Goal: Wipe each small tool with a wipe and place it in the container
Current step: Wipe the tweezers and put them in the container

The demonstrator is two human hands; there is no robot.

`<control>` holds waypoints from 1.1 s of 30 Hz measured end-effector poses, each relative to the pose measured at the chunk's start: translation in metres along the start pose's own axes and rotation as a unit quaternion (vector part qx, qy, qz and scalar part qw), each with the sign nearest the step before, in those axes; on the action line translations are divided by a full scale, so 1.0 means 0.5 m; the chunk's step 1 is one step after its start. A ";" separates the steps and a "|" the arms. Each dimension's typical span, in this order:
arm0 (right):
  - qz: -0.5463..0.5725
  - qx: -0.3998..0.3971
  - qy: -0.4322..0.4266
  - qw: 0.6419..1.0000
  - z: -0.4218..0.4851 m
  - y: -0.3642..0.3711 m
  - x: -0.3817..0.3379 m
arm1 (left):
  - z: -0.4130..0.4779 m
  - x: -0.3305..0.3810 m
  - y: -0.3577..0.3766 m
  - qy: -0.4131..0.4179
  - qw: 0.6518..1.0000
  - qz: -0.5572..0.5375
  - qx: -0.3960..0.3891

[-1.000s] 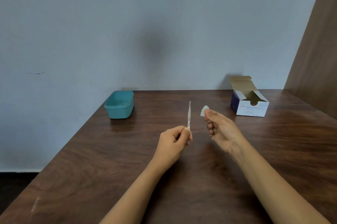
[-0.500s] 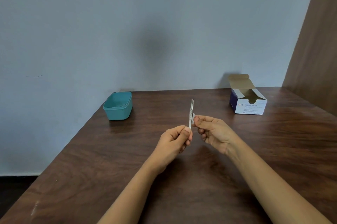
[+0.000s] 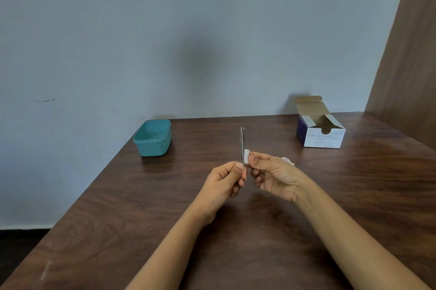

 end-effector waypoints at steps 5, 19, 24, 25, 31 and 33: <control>-0.017 -0.003 -0.007 1.000 0.001 0.002 -0.001 | 0.000 -0.008 -0.002 -0.033 0.999 -0.042 -0.006; -0.050 0.046 -0.067 0.995 -0.004 -0.004 -0.020 | -0.004 0.005 -0.025 -0.006 0.997 0.016 0.079; -0.068 0.084 -0.109 0.988 -0.010 -0.013 -0.034 | -0.005 0.007 -0.023 0.000 0.997 0.025 0.078; -0.071 0.092 -0.118 0.986 -0.012 -0.015 -0.037 | -0.005 0.008 -0.023 0.003 0.996 0.027 0.079; -0.103 0.117 -0.139 0.978 -0.017 -0.021 -0.044 | -0.005 0.009 -0.025 0.008 0.996 0.035 0.081; -0.106 0.113 -0.133 0.979 -0.018 -0.019 -0.043 | -0.005 0.008 -0.024 0.006 0.996 0.036 0.079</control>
Point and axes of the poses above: each hand's wrist, its own z-axis towards the middle knuckle, its own y-axis out of the palm, x = y × z, the point moved 9 cm from there along z, towards the middle knuckle, and after that the axes turned 1 degree about z, right-handed, at the moved point
